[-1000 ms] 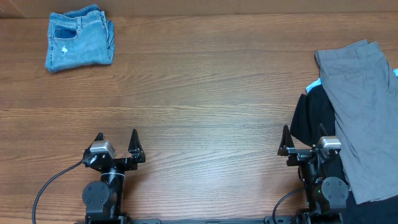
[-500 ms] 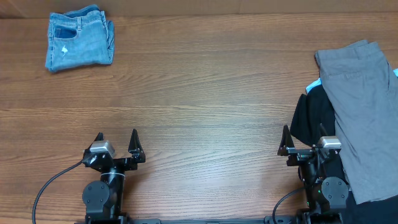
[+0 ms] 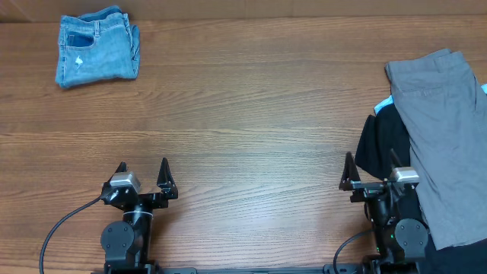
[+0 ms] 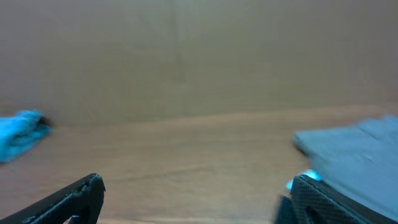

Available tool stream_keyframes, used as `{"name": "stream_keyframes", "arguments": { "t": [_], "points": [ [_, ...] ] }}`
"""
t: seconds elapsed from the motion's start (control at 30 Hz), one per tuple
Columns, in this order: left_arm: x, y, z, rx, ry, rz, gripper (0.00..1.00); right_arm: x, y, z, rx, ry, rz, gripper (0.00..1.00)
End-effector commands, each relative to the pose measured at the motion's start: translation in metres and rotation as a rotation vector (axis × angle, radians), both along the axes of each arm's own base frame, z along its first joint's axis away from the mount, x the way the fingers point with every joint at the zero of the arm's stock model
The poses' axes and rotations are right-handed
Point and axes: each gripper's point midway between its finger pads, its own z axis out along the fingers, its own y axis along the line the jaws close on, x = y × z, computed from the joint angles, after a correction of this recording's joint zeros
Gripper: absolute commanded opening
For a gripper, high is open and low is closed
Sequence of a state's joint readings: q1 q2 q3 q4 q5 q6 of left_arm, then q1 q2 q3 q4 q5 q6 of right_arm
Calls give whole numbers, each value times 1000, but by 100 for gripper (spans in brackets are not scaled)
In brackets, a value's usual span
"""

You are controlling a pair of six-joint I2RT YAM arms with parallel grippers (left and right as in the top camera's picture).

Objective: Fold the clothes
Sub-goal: 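Move the right gripper toward the grey pants pile on the right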

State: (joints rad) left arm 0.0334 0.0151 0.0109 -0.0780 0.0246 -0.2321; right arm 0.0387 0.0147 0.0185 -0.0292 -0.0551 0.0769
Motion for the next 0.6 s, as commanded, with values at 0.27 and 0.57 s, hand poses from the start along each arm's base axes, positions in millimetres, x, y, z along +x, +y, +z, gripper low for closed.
{"name": "stream_keyframes", "arguments": {
  "t": [0.27, 0.57],
  "points": [
    [0, 2, 0, 20, -5, 10, 100, -26, 70, 12, 306, 48, 454, 100],
    [0, 2, 0, 20, -5, 10, 100, -31, 70, 43, 346, -67, 481, 100]
  ]
}}
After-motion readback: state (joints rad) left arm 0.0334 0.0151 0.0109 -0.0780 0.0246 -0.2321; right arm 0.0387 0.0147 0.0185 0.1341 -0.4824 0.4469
